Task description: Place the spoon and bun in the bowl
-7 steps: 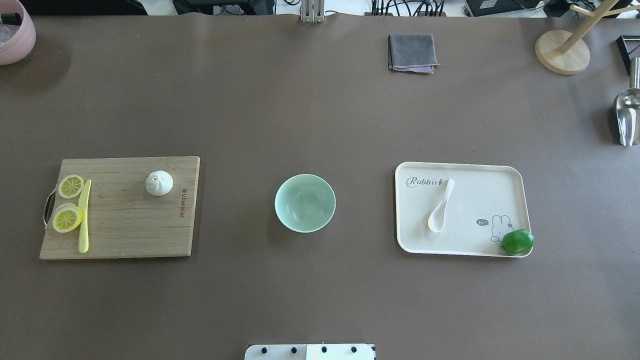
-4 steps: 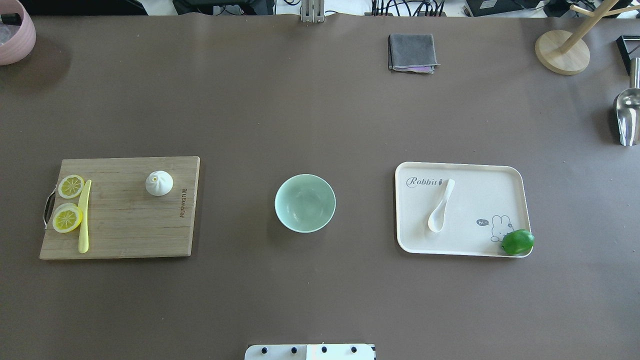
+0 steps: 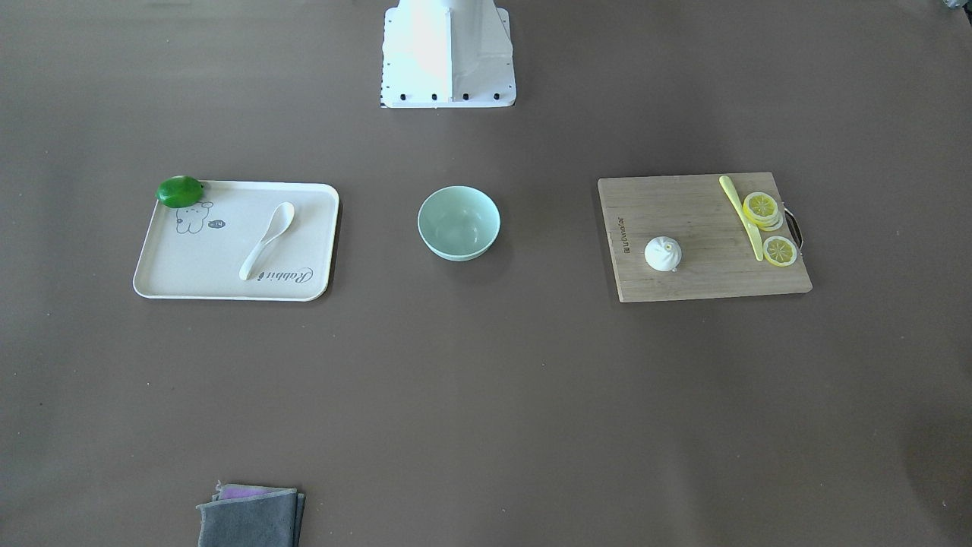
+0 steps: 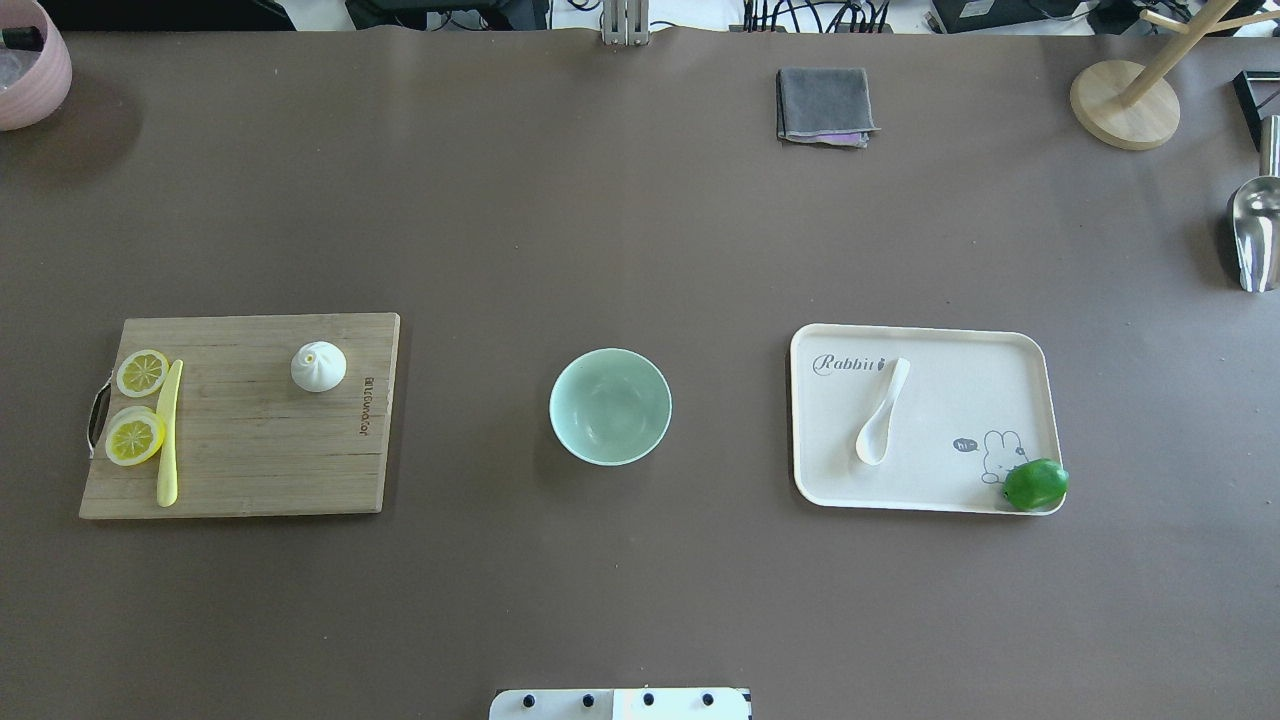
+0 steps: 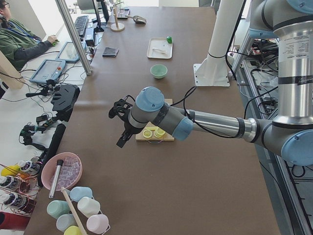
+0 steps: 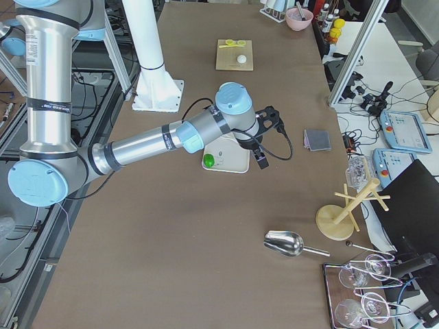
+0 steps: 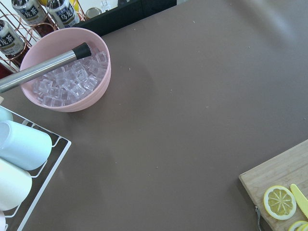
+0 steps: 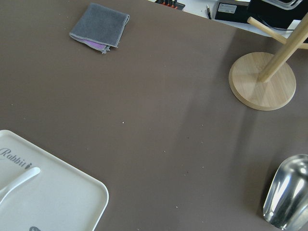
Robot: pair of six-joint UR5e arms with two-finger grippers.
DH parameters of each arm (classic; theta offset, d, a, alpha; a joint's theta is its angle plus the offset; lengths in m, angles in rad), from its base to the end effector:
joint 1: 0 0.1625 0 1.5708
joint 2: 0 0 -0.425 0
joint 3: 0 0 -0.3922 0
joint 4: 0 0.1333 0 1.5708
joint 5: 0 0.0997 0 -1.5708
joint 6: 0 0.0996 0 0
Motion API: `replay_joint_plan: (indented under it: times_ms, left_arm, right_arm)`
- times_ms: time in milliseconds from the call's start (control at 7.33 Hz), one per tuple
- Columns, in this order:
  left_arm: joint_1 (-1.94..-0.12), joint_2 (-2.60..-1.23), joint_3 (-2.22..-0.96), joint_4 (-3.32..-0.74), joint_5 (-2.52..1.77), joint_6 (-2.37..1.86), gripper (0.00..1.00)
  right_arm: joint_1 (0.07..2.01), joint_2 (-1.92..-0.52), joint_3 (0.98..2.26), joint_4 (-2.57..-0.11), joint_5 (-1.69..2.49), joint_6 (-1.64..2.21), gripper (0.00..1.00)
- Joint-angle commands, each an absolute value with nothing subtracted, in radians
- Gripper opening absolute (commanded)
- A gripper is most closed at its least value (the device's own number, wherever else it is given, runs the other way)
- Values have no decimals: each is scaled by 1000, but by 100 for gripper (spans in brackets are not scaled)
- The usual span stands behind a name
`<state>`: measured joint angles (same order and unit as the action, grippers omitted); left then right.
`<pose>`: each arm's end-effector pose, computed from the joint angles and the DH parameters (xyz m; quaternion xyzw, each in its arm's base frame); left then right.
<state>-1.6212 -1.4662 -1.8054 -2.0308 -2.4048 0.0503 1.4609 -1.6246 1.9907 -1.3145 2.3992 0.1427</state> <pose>-0.0829 -0.4610 0.5345 0.2850 0.3737 0.1177 0.8748 0.0087 -0.4674 0.4431 0.2298 -0.4154 -0.1089 0.8734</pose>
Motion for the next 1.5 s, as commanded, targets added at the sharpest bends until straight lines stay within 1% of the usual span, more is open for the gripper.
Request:
replay_joint_plan:
  times_ms: [0, 136, 273, 409, 682, 818, 1091, 1364]
  left_arm:
    - [-1554, -1498, -1789, -2092, -2477, -56, 98]
    - [-1501, -1508, -1795, -2100, -2476, -124, 98]
    - [-1452, -1511, -1793, -2165, -2470, -199, 98]
    - [-1403, -1514, -1787, -2224, -2464, -294, 99]
    - [-1297, -1545, -1793, -2246, -2393, -394, 99]
    - [-1287, -1546, -1792, -2255, -2375, -396, 99]
    - [-1287, -1546, -1790, -2255, -2368, -396, 99]
    - [-1287, -1546, -1790, -2255, -2367, -396, 99]
  right_arm:
    - [1312, -1594, 2000, -1275, 2302, 376, 100]
    - [1242, -1594, 1997, -1212, 2268, 573, 100]
    - [1150, -1592, 1999, -1165, 2249, 736, 100]
    - [1035, -1582, 2002, -1155, 2141, 843, 100]
    - [776, -1556, 2005, -1152, 1821, 1141, 99]
    - [655, -1543, 1997, -1154, 1686, 1257, 98]
    - [518, -1517, 1936, -1152, 1539, 1444, 94]
    - [466, -1465, 1861, -1152, 1468, 1525, 94]
